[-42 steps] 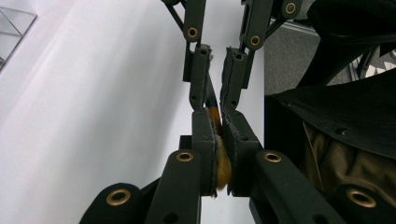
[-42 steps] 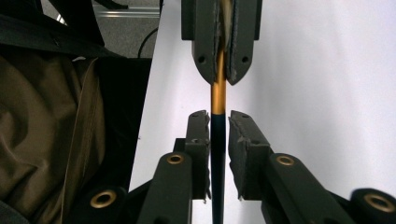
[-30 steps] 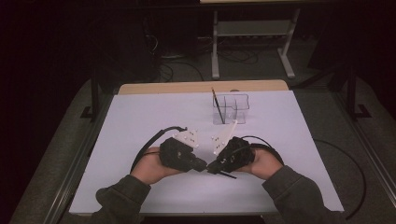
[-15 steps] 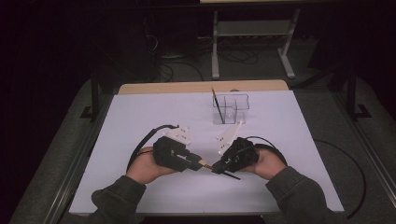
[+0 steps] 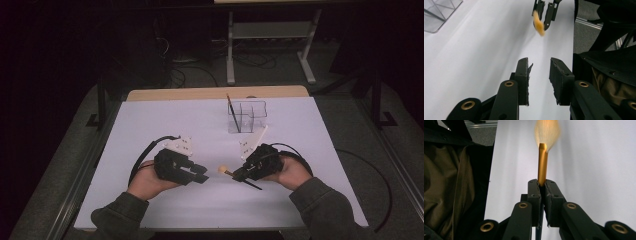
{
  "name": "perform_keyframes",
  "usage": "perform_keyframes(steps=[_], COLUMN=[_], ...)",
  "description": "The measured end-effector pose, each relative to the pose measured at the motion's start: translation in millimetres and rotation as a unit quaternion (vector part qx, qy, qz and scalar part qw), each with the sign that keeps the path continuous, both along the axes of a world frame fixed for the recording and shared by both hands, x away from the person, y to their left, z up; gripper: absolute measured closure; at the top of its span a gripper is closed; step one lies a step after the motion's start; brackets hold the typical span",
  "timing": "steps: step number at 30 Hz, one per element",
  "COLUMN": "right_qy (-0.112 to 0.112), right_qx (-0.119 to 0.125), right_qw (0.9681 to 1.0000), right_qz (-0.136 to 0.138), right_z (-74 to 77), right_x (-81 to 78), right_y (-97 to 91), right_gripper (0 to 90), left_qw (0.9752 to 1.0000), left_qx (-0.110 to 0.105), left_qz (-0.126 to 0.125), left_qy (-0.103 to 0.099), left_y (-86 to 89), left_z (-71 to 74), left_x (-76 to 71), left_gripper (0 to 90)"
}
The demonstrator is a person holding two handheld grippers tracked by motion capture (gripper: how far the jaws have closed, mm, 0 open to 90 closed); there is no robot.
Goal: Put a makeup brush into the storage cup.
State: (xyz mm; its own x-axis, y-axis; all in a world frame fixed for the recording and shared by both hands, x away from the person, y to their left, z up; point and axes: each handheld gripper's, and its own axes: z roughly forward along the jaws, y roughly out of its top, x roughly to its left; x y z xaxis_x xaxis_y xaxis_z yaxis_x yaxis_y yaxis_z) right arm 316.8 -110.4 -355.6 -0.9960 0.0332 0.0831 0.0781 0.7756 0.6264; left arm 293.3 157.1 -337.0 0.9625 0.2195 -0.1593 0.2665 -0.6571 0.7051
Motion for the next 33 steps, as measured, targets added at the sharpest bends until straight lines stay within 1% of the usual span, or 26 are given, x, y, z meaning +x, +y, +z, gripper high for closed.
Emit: perform_keyframes(steps=[6,14,16,19,22,27,30,32,33], right_qy=[0.002,0.0,0.002,-0.001,0.001,0.001,0.0,0.003,0.003], right_qx=[0.002,0.004,0.006,0.006,0.007,0.011,0.011,0.009,0.009], right_qw=[1.0,0.9998,0.9998,0.9997,0.9996,0.9994,0.9993,0.9992,0.9993], right_qz=[-0.007,-0.018,-0.021,-0.023,-0.026,-0.033,-0.035,-0.038,-0.037], right_z=[1.6,6.4,7.2,8.2,9.8,14.0,14.8,15.3,15.2], right_x=[5.5,12.8,14.2,17.3,19.7,24.4,27.1,28.5,29.7], right_y=[-4.0,-8.5,-9.5,-10.7,-11.3,-13.6,-14.7,-15.1,-15.3], right_gripper=[82.8,82.8,82.8,82.8,82.8,82.8,82.8,82.8,82.8], left_qw=[1.0,0.9998,0.9997,0.9996,0.9994,0.9993,0.9992,0.999,0.9991], left_qx=[-0.001,-0.007,-0.01,-0.012,-0.017,-0.015,-0.016,-0.018,-0.015], left_qz=[0.009,0.019,0.023,0.026,0.031,0.033,0.037,0.04,0.039], left_qy=[-0.003,-0.001,0.0,-0.002,-0.001,0.001,0.002,0.005,0.002], left_y=[7.4,16.0,18.3,22.0,24.4,26.7,28.1,29.4,30.3], left_z=[-3.7,-9.0,-10.3,-11.7,-13.7,-18.0,-20.9,-22.6,-22.9], left_x=[0.4,0.5,0.8,1.6,1.5,1.5,1.2,1.3,1.8], left_gripper=[66.9,65.0,64.2,63.4,62.4,60.7,59.7,59.0,58.5])
